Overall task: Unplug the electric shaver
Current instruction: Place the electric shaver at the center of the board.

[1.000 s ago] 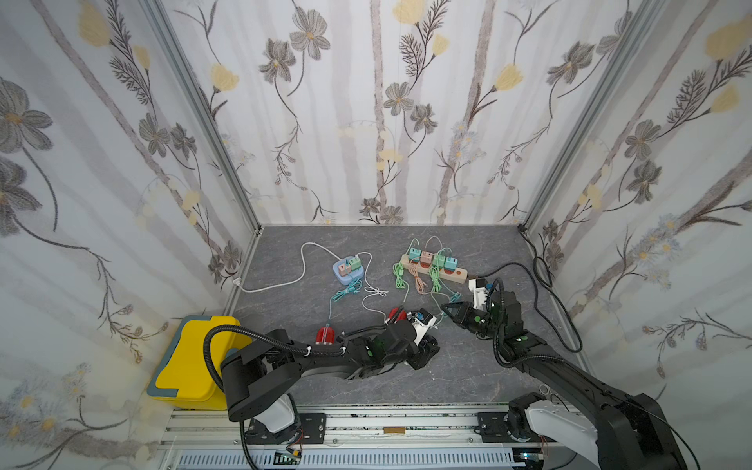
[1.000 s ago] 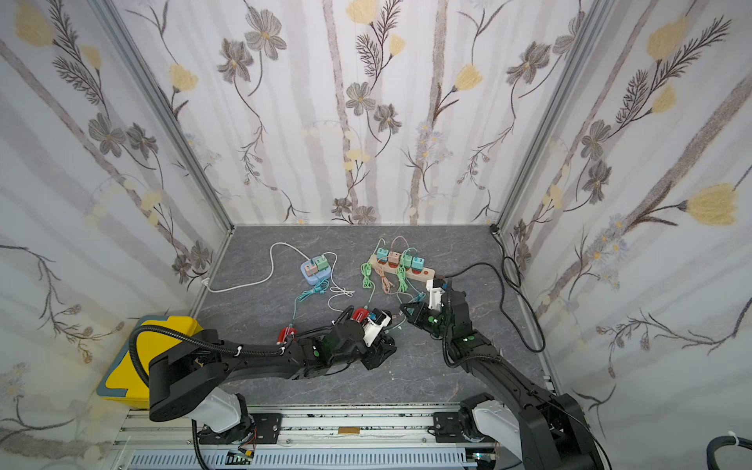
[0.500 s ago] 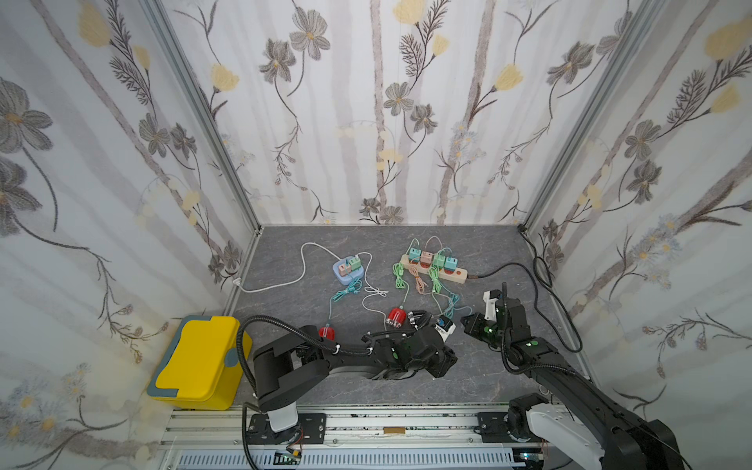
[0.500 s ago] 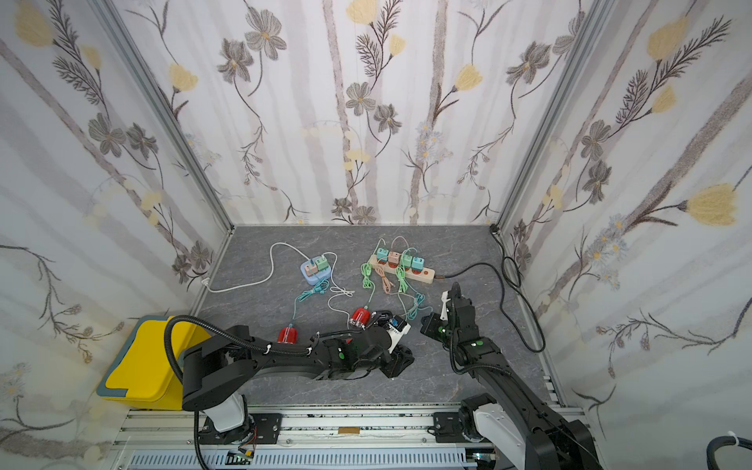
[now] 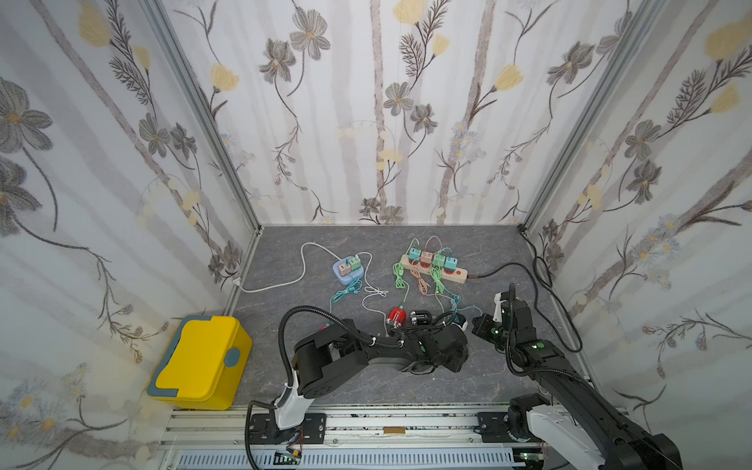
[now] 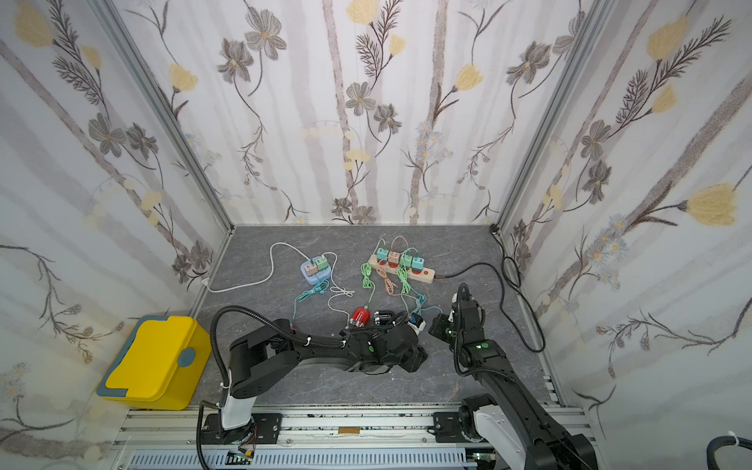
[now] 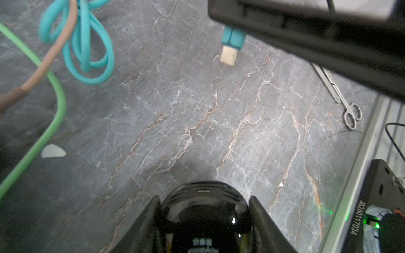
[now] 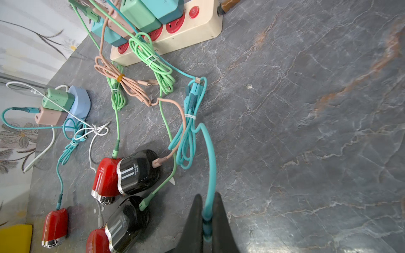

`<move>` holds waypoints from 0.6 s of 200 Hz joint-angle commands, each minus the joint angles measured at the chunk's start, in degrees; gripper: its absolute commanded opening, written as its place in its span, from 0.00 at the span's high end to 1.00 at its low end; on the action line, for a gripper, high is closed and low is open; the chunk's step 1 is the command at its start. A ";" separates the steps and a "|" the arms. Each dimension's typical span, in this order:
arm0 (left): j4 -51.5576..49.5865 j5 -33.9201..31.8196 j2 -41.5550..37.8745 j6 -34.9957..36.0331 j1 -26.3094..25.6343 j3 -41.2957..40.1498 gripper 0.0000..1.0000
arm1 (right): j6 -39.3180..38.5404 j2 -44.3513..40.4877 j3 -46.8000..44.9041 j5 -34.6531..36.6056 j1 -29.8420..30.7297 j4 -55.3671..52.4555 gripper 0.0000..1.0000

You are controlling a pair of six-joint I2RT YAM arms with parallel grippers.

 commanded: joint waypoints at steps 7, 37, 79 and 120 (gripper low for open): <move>-2.78 -1.33 2.32 -0.64 -0.15 3.44 0.49 | -0.72 -0.29 0.51 1.87 -0.10 -0.28 0.98; -3.98 -0.78 3.56 -0.91 -0.34 5.98 0.47 | -0.93 -0.38 0.28 2.00 -0.14 -0.03 0.98; -3.64 0.54 3.82 -1.03 -0.56 6.49 0.35 | -1.06 -0.38 0.58 2.48 -0.23 0.00 0.98; 0.41 1.70 -0.58 -2.74 1.02 2.87 0.09 | -1.15 -0.36 0.97 3.90 -0.66 -0.62 0.98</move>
